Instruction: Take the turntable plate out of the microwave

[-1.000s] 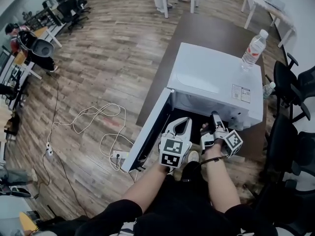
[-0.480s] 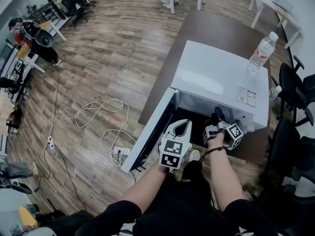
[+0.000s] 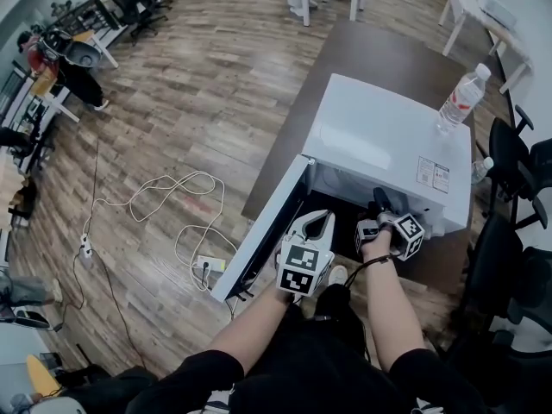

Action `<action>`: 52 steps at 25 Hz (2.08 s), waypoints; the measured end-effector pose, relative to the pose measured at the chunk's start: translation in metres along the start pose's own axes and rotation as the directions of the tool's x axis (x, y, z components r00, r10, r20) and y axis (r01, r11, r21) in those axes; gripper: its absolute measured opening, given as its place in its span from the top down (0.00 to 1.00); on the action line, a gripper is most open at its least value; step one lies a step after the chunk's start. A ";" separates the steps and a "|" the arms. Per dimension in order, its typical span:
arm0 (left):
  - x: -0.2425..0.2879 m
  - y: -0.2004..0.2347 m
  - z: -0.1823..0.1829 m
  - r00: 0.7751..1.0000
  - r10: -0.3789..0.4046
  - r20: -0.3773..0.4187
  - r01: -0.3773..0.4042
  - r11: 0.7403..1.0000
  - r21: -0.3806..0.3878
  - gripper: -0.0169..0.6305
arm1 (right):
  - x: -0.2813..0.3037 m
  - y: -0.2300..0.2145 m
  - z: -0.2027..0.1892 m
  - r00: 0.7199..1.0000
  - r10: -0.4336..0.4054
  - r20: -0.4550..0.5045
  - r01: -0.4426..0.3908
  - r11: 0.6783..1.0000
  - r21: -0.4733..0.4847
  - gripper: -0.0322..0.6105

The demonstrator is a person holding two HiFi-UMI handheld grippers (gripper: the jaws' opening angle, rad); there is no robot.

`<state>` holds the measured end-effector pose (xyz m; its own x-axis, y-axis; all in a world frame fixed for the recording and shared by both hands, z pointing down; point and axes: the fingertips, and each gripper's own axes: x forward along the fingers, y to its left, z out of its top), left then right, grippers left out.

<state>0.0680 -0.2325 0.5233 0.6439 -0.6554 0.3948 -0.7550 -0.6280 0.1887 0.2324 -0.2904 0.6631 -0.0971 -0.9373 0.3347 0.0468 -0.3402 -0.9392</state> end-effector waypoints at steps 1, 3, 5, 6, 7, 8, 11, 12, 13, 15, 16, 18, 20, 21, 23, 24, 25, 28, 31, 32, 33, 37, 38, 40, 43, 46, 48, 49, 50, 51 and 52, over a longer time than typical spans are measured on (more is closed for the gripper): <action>0.000 0.000 0.000 1.000 -0.002 -0.001 0.002 1.000 0.001 0.96 | 0.001 0.001 -0.001 1.000 0.000 -0.006 0.000 1.000 -0.008 0.57; 0.000 -0.001 0.000 1.000 -0.003 -0.003 0.003 1.000 0.001 0.96 | 0.003 0.004 -0.003 1.000 0.000 -0.014 0.000 1.000 -0.015 0.56; 0.000 -0.001 -0.001 1.000 -0.002 -0.008 0.002 1.000 0.000 0.96 | 0.004 0.003 -0.002 1.000 -0.006 -0.010 0.006 1.000 -0.021 0.56; 0.000 0.000 -0.001 1.000 -0.001 -0.010 0.001 1.000 0.001 0.96 | 0.005 0.005 -0.004 1.000 0.000 -0.011 0.000 1.000 -0.029 0.56; 0.000 0.000 0.000 1.000 0.000 -0.010 0.000 1.000 0.002 0.96 | 0.004 0.010 -0.007 1.000 0.014 -0.015 -0.015 0.999 -0.037 0.56; 0.000 -0.001 0.000 1.000 0.000 -0.009 0.000 1.000 0.005 0.96 | 0.004 0.014 -0.009 0.999 0.032 -0.020 -0.033 0.998 -0.047 0.56; 0.002 -0.003 0.001 1.000 -0.001 -0.010 0.001 1.000 0.010 0.96 | 0.004 0.018 -0.010 0.997 0.073 -0.020 -0.075 0.992 -0.100 0.59; 0.003 -0.003 0.000 1.000 -0.001 -0.013 0.001 1.000 0.010 0.96 | 0.003 0.018 -0.010 0.996 0.083 -0.017 -0.085 0.989 -0.122 0.61; 0.003 -0.003 0.000 1.000 0.001 -0.015 -0.001 1.000 0.011 0.96 | 0.002 0.017 -0.011 0.995 0.094 -0.013 -0.095 0.986 -0.135 0.62; 0.002 -0.002 -0.001 1.000 0.005 -0.017 -0.005 1.000 0.009 0.96 | 0.001 0.017 -0.011 0.993 0.120 -0.008 -0.120 0.984 -0.131 0.64; 0.002 -0.002 -0.002 1.000 0.006 -0.020 -0.006 1.000 0.007 0.96 | 0.001 0.018 -0.011 0.991 0.133 -0.007 -0.133 0.983 -0.124 0.64; 0.003 -0.001 -0.004 1.000 0.012 -0.025 -0.012 1.000 0.005 0.96 | 0.005 0.021 -0.014 0.988 0.150 -0.021 -0.151 0.980 -0.126 0.64; 0.003 -0.001 -0.007 0.999 0.017 -0.033 -0.017 1.000 0.003 0.96 | 0.012 0.025 -0.021 0.986 0.157 -0.051 -0.163 0.976 -0.142 0.64; 0.004 0.000 -0.009 0.999 0.018 -0.037 -0.019 1.000 0.000 0.96 | 0.016 0.026 -0.024 0.985 0.159 -0.063 -0.167 0.975 -0.148 0.63; 0.004 0.000 -0.012 0.999 0.022 -0.044 -0.022 1.000 -0.004 0.96 | 0.022 0.025 -0.026 0.986 0.153 -0.066 -0.162 0.974 -0.157 0.63; 0.003 0.000 -0.013 0.999 0.024 -0.046 -0.024 1.000 -0.003 0.96 | 0.025 0.024 -0.024 0.987 0.150 -0.060 -0.158 0.975 -0.156 0.64; 0.003 0.000 -0.013 0.999 0.027 -0.047 -0.028 1.000 -0.001 0.96 | 0.027 0.024 -0.021 0.987 0.150 -0.053 -0.156 0.976 -0.154 0.64; 0.004 0.002 -0.013 0.998 0.034 -0.049 -0.034 0.999 -0.001 0.96 | 0.033 0.028 -0.018 0.986 0.156 -0.054 -0.163 0.974 -0.158 0.67; 0.004 0.003 -0.014 0.998 0.037 -0.052 -0.037 0.999 -0.005 0.96 | 0.039 0.033 -0.019 0.984 0.165 -0.066 -0.174 0.969 -0.177 0.66; 0.004 0.003 -0.014 0.998 0.038 -0.052 -0.038 0.999 -0.006 0.96 | 0.040 0.033 -0.019 0.984 0.168 -0.065 -0.177 0.968 -0.176 0.66; 0.004 0.004 -0.014 0.998 0.038 -0.052 -0.038 0.999 -0.007 0.96 | 0.042 0.034 -0.018 0.984 0.170 -0.062 -0.178 0.969 -0.169 0.67; 0.004 0.005 -0.015 0.998 0.039 -0.052 -0.039 0.999 -0.011 0.96 | 0.048 0.036 -0.019 0.985 0.158 -0.061 -0.167 0.970 -0.176 0.70; 0.004 0.006 -0.015 0.998 0.040 -0.053 -0.040 0.999 -0.012 0.96 | 0.050 0.038 -0.020 0.986 0.153 -0.065 -0.162 0.969 -0.186 0.71; 0.004 0.007 -0.017 0.997 0.042 -0.057 -0.043 0.999 -0.013 0.96 | 0.054 0.039 -0.020 0.987 0.149 -0.067 -0.159 0.969 -0.188 0.71; 0.002 0.007 -0.021 0.997 0.041 -0.066 -0.042 0.999 -0.011 0.96 | 0.058 0.040 -0.020 0.986 0.158 -0.049 -0.163 0.975 -0.149 0.74; 0.001 0.008 -0.024 0.997 0.039 -0.073 -0.040 0.999 -0.009 0.96 | 0.062 0.039 -0.020 0.989 0.140 -0.039 -0.144 0.975 -0.168 0.78; 0.000 0.010 -0.025 0.996 0.040 -0.079 -0.040 0.999 -0.007 0.96 | 0.064 0.039 -0.021 0.992 0.125 -0.033 -0.129 0.977 -0.172 0.81; 0.000 0.011 -0.026 0.996 0.040 -0.082 -0.040 0.999 -0.006 0.96 | 0.065 0.037 -0.021 0.993 0.118 -0.029 -0.121 0.978 -0.172 0.84; 0.000 0.011 -0.027 0.996 0.039 -0.084 -0.039 0.999 -0.006 0.96 | 0.065 0.037 -0.021 0.993 0.116 -0.025 -0.118 0.978 -0.174 0.88; 0.000 0.011 -0.028 0.996 0.038 -0.085 -0.038 0.999 -0.006 0.96 | 0.064 0.038 -0.022 0.992 0.121 -0.023 -0.123 0.976 -0.180 0.88; 0.000 0.011 -0.028 0.996 0.037 -0.085 -0.037 0.999 -0.006 0.96 | 0.063 0.039 -0.023 0.991 0.132 -0.025 -0.134 0.973 -0.189 0.88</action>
<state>0.0562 -0.2275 0.5504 0.6029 -0.6401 0.4763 -0.7793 -0.6004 0.1795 0.2053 -0.3611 0.6455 -0.1152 -0.9717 0.2060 -0.1293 -0.1909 -0.9730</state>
